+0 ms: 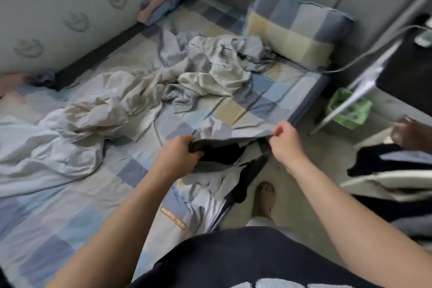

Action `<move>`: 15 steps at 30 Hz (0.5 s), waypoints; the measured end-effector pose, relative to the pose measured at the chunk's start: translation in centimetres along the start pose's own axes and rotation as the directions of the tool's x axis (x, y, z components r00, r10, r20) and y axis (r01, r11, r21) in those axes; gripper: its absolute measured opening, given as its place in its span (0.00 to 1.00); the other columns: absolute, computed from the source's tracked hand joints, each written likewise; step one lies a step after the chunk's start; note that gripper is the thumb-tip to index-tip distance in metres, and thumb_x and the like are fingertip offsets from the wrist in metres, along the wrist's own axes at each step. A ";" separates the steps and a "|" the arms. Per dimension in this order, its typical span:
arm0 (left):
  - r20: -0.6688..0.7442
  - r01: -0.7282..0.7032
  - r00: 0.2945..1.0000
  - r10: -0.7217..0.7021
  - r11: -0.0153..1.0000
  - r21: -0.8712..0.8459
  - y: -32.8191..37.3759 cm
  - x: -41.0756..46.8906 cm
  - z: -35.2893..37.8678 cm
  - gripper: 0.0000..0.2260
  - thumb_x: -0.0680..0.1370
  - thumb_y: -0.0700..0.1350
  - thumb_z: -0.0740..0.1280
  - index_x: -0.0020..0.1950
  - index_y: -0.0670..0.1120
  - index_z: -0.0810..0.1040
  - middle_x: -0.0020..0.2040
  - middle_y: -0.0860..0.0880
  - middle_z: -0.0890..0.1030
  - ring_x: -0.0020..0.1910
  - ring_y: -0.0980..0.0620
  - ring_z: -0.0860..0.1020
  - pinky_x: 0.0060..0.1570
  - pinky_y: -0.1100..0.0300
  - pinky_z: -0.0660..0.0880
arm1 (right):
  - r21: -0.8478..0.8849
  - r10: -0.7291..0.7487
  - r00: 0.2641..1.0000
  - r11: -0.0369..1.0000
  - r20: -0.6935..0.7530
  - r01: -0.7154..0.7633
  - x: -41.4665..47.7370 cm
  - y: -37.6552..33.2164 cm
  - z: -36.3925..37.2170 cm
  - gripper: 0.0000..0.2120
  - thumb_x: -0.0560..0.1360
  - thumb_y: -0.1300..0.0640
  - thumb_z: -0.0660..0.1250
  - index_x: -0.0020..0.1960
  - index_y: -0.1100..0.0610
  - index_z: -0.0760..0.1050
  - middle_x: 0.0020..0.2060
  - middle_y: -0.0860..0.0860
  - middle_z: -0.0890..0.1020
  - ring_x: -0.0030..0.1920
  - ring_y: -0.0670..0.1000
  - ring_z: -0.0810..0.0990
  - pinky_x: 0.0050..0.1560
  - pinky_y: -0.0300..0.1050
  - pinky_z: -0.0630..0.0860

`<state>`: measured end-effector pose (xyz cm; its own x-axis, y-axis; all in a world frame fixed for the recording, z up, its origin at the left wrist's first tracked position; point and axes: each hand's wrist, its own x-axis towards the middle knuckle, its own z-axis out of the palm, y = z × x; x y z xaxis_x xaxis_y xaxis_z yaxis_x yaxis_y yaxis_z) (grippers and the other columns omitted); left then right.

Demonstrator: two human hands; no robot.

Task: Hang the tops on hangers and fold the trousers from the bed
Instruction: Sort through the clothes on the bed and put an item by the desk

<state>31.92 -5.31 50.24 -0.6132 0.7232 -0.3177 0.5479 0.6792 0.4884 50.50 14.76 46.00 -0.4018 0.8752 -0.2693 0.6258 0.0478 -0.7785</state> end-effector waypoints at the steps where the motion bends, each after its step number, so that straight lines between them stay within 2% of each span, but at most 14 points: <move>1: -0.030 -0.017 0.999 0.016 1.000 -0.011 1.0 0.1 0.2 0.07 0.77 0.47 0.70 0.40 0.50 0.75 0.33 0.51 0.76 0.35 0.49 0.76 0.30 0.58 0.64 | 0.058 0.012 1.000 0.998 -0.028 -0.010 -1.1 0.0 -1.4 0.10 0.73 0.69 0.62 0.43 0.54 0.71 0.36 0.51 0.77 0.36 0.51 0.73 0.35 0.43 0.68; 3: -0.058 -0.065 0.996 0.061 0.996 -0.062 3.5 0.5 0.1 0.06 0.79 0.47 0.68 0.42 0.51 0.77 0.32 0.50 0.77 0.34 0.49 0.76 0.29 0.58 0.65 | 0.133 0.021 0.997 0.991 -0.078 -0.010 -3.3 0.1 -4.7 0.11 0.75 0.69 0.63 0.46 0.55 0.78 0.40 0.52 0.82 0.41 0.52 0.78 0.41 0.45 0.72; 6: -0.041 -0.213 0.977 0.211 0.973 -0.083 8.5 1.3 -0.3 0.06 0.80 0.47 0.66 0.43 0.52 0.78 0.34 0.50 0.78 0.38 0.44 0.77 0.34 0.55 0.68 | 0.080 -0.004 0.985 0.997 -0.171 0.018 -6.9 0.7 -10.2 0.13 0.76 0.67 0.63 0.44 0.53 0.82 0.39 0.50 0.84 0.42 0.48 0.80 0.43 0.44 0.73; 8: -0.007 -0.313 0.949 0.314 0.944 -0.103 12.4 1.4 -0.3 0.09 0.80 0.46 0.65 0.40 0.51 0.76 0.34 0.50 0.77 0.39 0.44 0.76 0.36 0.54 0.67 | 0.052 -0.021 0.972 0.998 -0.235 0.035 -9.8 1.1 -13.9 0.14 0.77 0.66 0.62 0.43 0.50 0.80 0.40 0.49 0.82 0.41 0.44 0.78 0.41 0.38 0.71; 11: 0.058 -0.436 0.890 0.452 0.881 -0.184 18.8 0.5 0.5 0.12 0.81 0.48 0.65 0.38 0.48 0.76 0.32 0.50 0.77 0.36 0.48 0.75 0.35 0.55 0.67 | 0.011 -0.048 0.926 0.998 -0.374 0.056 -13.9 2.0 -19.1 0.11 0.80 0.65 0.60 0.45 0.53 0.76 0.41 0.49 0.74 0.41 0.44 0.73 0.40 0.30 0.66; 13: 0.118 -0.483 0.841 0.528 0.831 -0.278 23.4 -1.0 1.6 0.13 0.81 0.50 0.65 0.40 0.44 0.76 0.32 0.49 0.76 0.35 0.49 0.74 0.37 0.54 0.66 | 0.048 -0.013 0.877 0.998 -0.480 0.041 -16.7 3.1 -22.7 0.10 0.82 0.62 0.59 0.43 0.53 0.73 0.35 0.46 0.72 0.34 0.41 0.70 0.34 0.32 0.65; 15: 0.153 -0.518 0.783 0.602 0.769 -0.376 28.1 -3.1 3.0 0.15 0.78 0.55 0.65 0.43 0.42 0.78 0.34 0.48 0.77 0.38 0.49 0.74 0.42 0.51 0.71 | 0.089 0.030 0.821 0.996 -0.570 0.026 -19.7 4.4 -26.4 0.10 0.82 0.58 0.58 0.43 0.54 0.72 0.30 0.43 0.71 0.29 0.41 0.68 0.32 0.37 0.64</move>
<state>50.89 11.91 62.54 -0.0631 0.9949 -0.0793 0.5248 0.1006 0.8452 78.85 10.44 62.83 0.0698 0.9944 0.0788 0.5529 0.0272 -0.8328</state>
